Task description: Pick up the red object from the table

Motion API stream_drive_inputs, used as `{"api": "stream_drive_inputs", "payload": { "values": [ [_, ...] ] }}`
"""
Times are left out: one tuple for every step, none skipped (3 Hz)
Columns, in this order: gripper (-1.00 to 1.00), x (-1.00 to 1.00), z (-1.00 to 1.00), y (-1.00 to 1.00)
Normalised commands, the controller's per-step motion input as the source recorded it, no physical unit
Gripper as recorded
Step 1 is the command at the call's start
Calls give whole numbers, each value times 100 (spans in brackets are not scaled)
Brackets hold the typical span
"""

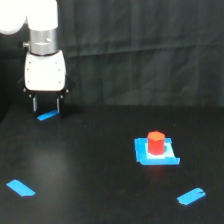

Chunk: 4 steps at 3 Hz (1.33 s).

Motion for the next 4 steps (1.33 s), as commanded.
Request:
{"api": "stream_drive_inputs", "payload": {
  "values": [
    [84, 24, -17, 9],
    [63, 26, -17, 12],
    [94, 94, -32, -30],
    [98, 99, -32, -43]
  ]
}}
